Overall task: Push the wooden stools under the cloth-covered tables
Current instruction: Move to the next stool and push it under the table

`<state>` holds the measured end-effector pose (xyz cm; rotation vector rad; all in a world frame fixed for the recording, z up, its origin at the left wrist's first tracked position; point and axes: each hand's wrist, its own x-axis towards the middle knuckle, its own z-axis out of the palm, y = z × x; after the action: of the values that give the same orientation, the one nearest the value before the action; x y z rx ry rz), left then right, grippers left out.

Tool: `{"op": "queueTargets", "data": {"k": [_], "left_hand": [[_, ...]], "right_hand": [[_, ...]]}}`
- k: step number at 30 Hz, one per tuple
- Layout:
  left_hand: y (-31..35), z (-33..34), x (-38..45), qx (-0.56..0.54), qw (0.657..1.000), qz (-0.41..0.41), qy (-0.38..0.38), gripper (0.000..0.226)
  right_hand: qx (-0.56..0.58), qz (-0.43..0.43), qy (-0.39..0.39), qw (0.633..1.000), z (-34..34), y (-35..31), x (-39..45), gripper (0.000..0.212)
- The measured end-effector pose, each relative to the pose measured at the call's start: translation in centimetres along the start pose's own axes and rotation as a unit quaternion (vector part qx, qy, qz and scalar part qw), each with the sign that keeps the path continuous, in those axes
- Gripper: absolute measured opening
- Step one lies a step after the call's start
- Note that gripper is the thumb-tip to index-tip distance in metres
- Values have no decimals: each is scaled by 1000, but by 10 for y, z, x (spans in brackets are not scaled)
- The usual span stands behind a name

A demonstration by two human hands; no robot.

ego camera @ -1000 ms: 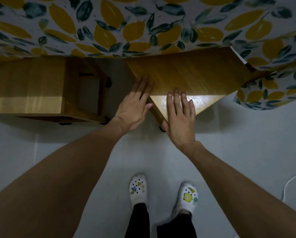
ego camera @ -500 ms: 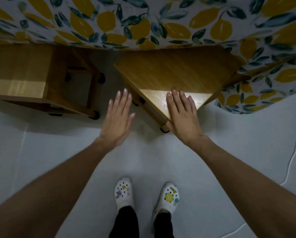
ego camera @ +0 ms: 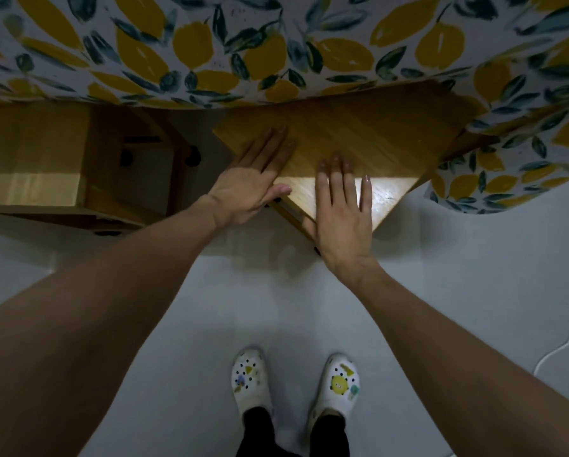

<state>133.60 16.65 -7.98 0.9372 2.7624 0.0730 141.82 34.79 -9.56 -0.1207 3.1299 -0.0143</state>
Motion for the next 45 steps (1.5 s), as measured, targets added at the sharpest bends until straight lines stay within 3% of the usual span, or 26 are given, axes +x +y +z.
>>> {"op": "queueTargets", "data": {"k": [7, 17, 23, 26, 29, 32, 45], "left_hand": [[11, 1, -15, -14, 999, -27, 7, 75], [90, 24, -50, -96, 973, -207, 35, 69], [127, 28, -58, -144, 956, -253, 42, 68], [117, 25, -66, -126, 968, -214, 23, 69], [90, 22, -77, -105, 984, -144, 10, 73], [63, 21, -84, -23, 986, -163, 20, 86], [88, 20, -56, -53, 977, -202, 37, 87]], "right_hand": [[-21, -58, -25, 998, -4, 9, -3, 98], [-7, -220, -59, 974, -12, 62, -18, 105], [-5, -256, -98, 962, -17, 86, -23, 101], [3, -217, -87, 972, -22, 73, -33, 84], [46, -56, -69, 995, -16, 37, -55, 79], [51, 68, -62, 994, -4, 13, -70, 78], [56, 16, -51, 997, -1, 64, -47, 80]]}}
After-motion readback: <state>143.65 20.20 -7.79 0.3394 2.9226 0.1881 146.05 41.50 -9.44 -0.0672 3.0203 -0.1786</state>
